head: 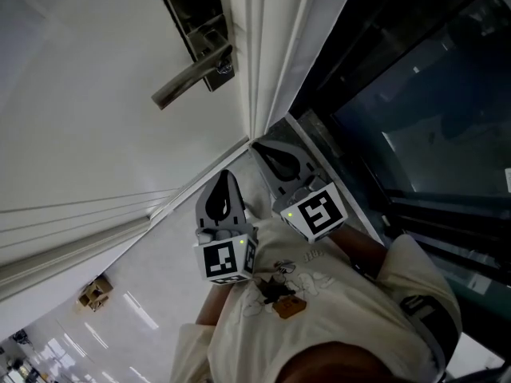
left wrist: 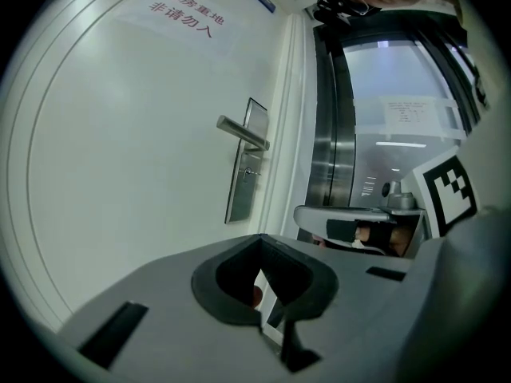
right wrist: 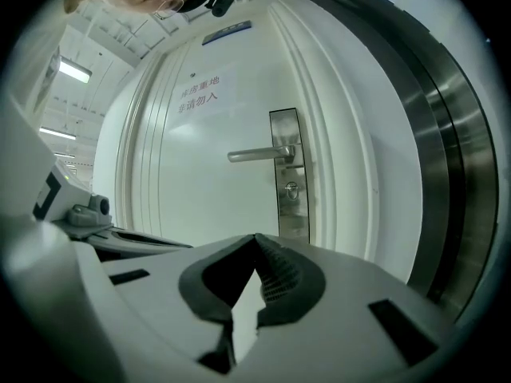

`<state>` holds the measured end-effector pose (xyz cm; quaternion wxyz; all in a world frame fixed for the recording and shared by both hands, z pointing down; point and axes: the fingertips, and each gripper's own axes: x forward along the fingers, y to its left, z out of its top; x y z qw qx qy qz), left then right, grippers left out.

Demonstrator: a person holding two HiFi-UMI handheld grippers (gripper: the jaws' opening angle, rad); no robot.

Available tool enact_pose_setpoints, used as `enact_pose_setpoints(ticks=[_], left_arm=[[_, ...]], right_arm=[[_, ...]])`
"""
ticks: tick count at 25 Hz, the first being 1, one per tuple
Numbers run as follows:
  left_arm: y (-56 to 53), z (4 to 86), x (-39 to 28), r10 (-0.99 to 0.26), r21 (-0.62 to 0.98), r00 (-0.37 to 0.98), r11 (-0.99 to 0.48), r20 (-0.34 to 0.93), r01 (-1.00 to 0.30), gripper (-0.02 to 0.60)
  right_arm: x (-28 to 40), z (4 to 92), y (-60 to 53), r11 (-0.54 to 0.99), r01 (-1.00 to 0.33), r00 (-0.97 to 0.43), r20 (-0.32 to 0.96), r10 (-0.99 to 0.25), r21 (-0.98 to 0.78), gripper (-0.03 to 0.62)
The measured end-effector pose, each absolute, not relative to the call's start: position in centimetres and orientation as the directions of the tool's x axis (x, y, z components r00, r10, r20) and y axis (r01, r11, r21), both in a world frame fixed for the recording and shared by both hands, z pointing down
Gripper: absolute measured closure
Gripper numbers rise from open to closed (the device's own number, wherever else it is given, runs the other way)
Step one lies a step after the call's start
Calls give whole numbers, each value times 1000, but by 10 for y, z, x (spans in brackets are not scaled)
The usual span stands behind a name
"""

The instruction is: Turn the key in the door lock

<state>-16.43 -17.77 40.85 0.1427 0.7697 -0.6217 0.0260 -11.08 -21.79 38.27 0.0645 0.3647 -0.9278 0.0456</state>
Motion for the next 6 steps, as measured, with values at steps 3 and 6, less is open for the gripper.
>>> enact_pose_setpoints(ticks=[3,6], left_arm=[[-180,406,-166,-951,186,224,-186,211,-965,575],[-181,407,-168,-952,183,222,-185,210,-965,575]], right_arm=[[-114,381,-218,731,-682,-727,154,-670,-39,588],[-117,382,-218,733,-679,-729,152,-667,-34,588]])
